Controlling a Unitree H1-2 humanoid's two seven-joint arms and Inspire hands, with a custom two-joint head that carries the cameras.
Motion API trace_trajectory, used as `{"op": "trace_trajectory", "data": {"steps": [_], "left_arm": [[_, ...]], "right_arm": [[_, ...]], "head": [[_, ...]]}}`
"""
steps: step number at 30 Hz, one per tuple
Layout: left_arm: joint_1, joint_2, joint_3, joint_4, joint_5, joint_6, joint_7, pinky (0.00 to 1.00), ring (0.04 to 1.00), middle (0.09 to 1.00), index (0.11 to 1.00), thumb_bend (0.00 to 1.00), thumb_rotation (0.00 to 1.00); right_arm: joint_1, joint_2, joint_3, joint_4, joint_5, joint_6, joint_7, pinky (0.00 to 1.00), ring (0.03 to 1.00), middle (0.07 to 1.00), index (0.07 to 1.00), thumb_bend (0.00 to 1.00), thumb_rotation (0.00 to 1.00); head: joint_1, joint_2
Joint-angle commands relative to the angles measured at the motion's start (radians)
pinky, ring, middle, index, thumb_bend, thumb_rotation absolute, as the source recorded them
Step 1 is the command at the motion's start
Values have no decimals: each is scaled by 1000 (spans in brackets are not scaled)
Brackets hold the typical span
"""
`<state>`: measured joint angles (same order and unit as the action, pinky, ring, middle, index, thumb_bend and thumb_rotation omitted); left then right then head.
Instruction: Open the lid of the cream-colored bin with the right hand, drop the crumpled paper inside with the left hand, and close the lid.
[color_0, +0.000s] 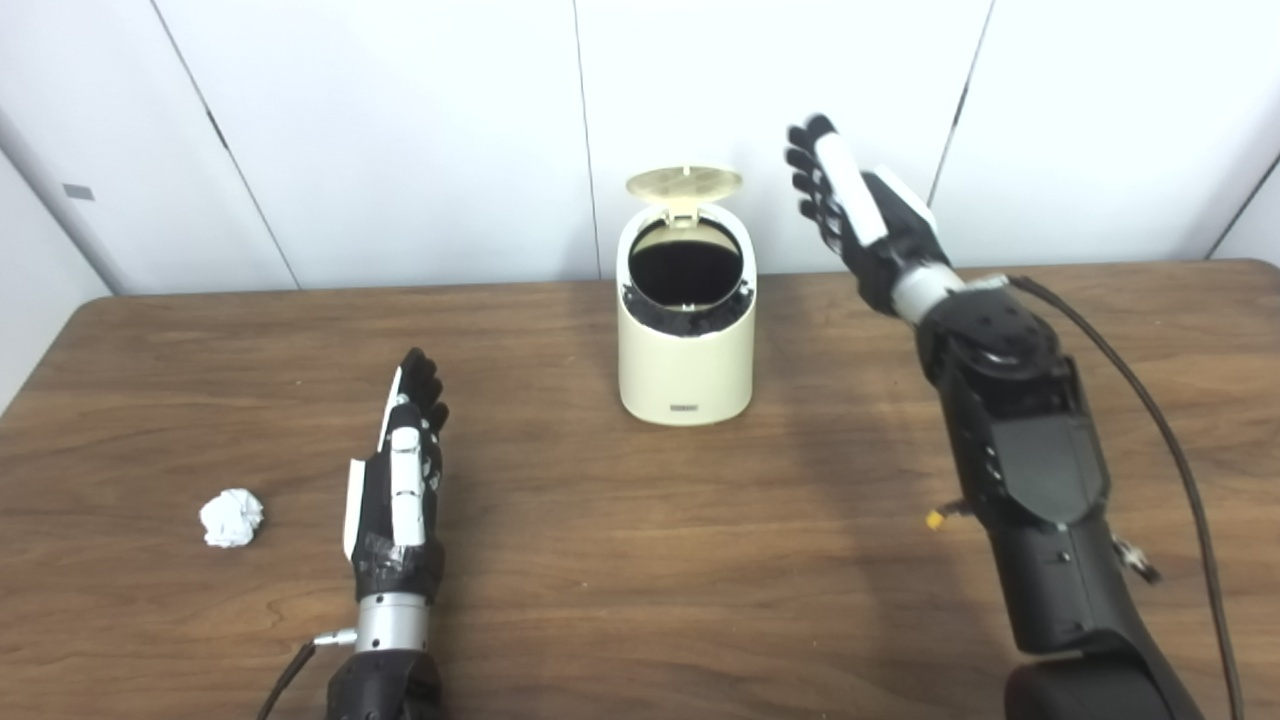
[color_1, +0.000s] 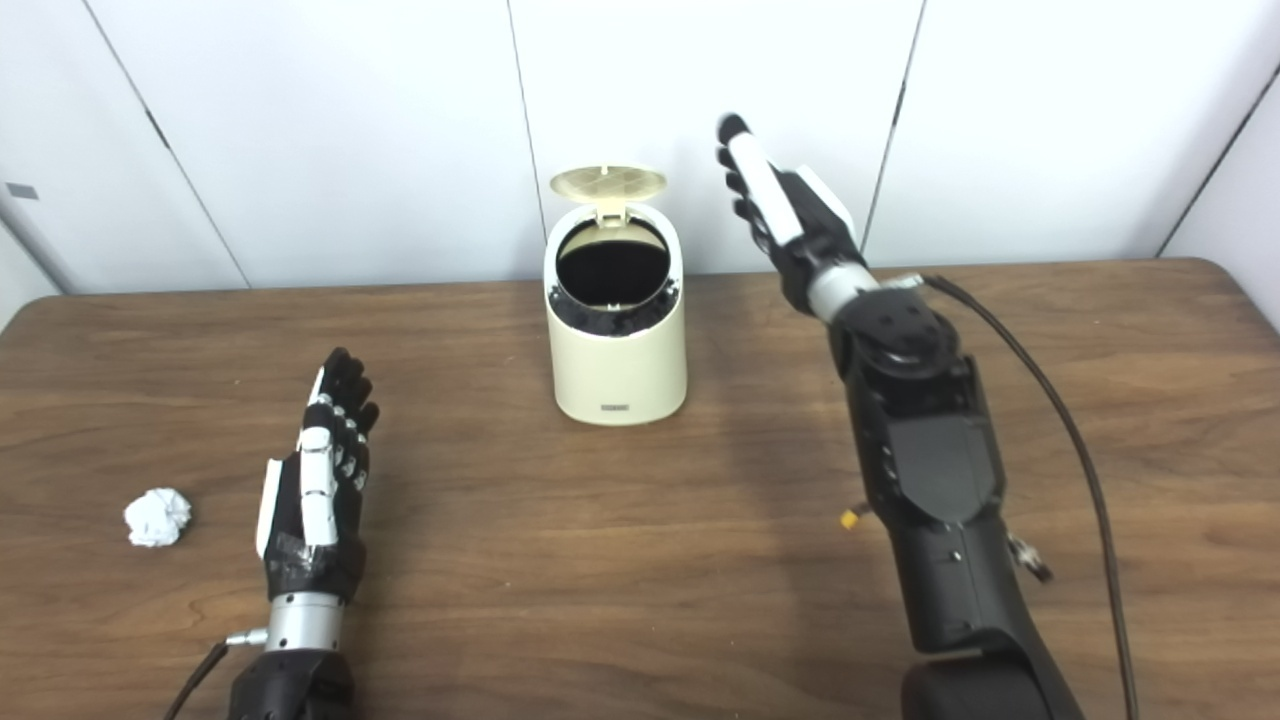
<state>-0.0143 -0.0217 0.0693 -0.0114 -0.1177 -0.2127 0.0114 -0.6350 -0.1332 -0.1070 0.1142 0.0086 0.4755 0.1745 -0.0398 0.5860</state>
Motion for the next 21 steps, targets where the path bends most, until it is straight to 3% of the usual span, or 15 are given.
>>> {"op": "trace_trajectory", "data": {"steps": [1, 7, 14, 16, 21], "left_arm": [[31, 1, -2, 57, -11, -21, -15, 1000, 1000, 991, 1000, 390, 946], [28, 15, 5, 57, -13, -14, -19, 1000, 1000, 999, 1000, 402, 943], [28, 29, 11, 51, -24, -9, -29, 1000, 1000, 1000, 1000, 406, 952], [30, 32, 12, 46, -20, -6, -26, 1000, 1000, 1000, 1000, 405, 953], [34, 37, 17, 41, -30, -8, -30, 1000, 1000, 1000, 1000, 409, 942]], "right_arm": [[-17, -12, -22, -71, 54, -6, -19, 1000, 982, 964, 941, 576, 1000], [80, -41, -25, -152, 162, -6, -72, 1000, 978, 957, 950, 579, 1000], [191, -68, -35, -228, 237, -10, -62, 1000, 1000, 982, 961, 642, 1000], [222, -66, -36, -243, 234, -19, -59, 1000, 996, 976, 953, 613, 1000], [289, -32, -41, -242, 219, -117, -74, 1000, 975, 953, 933, 568, 1000]], "head": [[-1, 0], [-12, 1], [-21, 13], [-25, 14], [-25, 22]]}}
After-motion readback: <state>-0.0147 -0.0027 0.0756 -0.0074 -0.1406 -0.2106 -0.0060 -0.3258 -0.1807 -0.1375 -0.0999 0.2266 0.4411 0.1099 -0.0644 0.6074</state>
